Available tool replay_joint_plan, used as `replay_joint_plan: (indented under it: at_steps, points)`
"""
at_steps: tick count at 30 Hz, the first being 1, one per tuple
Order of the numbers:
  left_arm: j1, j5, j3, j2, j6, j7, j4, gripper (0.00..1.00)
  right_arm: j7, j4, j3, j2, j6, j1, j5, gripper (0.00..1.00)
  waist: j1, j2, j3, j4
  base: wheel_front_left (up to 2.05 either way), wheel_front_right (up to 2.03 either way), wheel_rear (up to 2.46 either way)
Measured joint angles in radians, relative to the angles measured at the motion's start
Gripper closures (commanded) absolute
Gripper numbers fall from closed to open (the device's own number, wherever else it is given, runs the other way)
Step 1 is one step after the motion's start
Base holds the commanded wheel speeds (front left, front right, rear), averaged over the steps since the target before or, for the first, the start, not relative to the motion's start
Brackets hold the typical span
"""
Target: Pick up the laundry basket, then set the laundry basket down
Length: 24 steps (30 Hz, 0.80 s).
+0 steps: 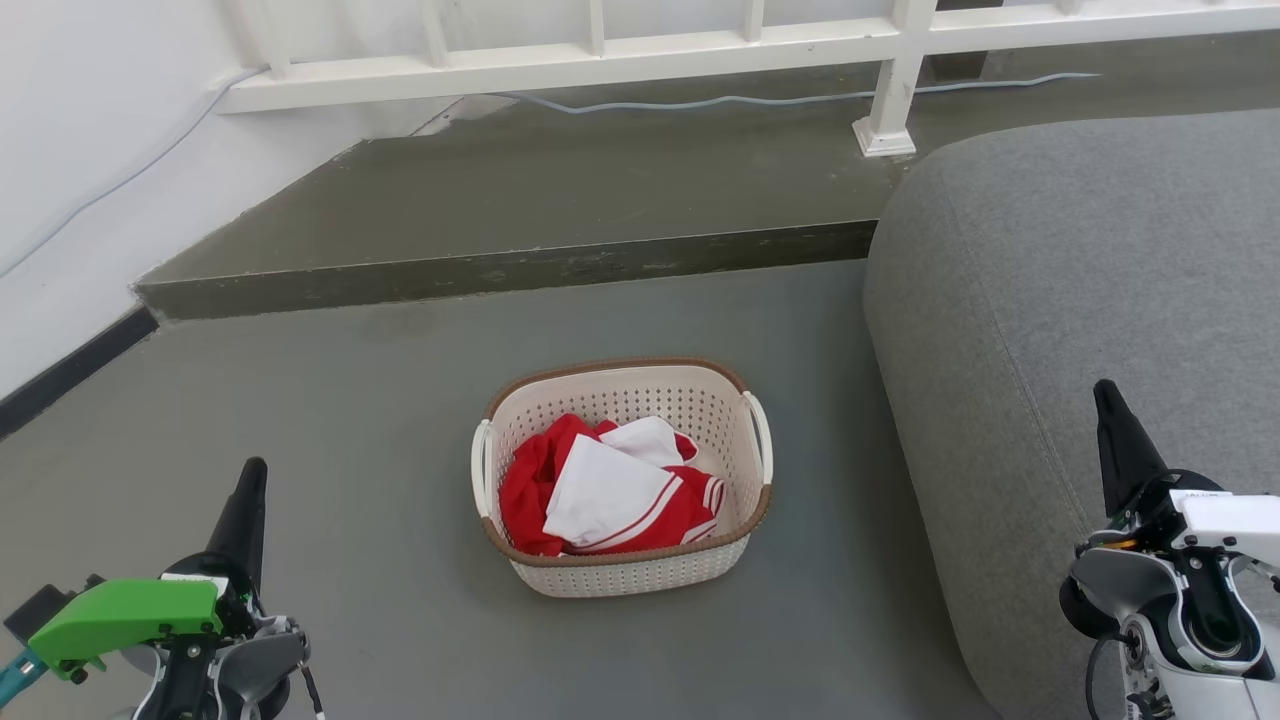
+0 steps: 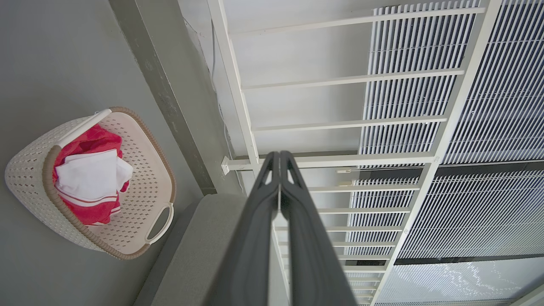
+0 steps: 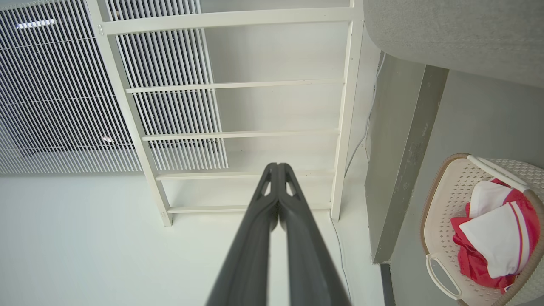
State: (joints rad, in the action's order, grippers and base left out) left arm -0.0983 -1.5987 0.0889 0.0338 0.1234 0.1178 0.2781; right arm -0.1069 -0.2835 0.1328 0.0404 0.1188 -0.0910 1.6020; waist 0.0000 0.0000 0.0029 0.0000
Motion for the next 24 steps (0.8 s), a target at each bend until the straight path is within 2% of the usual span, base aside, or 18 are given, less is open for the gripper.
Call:
replay_joint_plan:
  at_steps: [24]
  points:
    - [0.000, 0.000, 0.000, 0.000, 0.000, 0.000, 0.000, 1.00, 0.000, 0.001, 0.000, 0.000, 0.000, 0.000, 0.000, 1.00, 0.0000, 0.0000, 0.000, 0.000, 0.00, 0.00, 0.00]
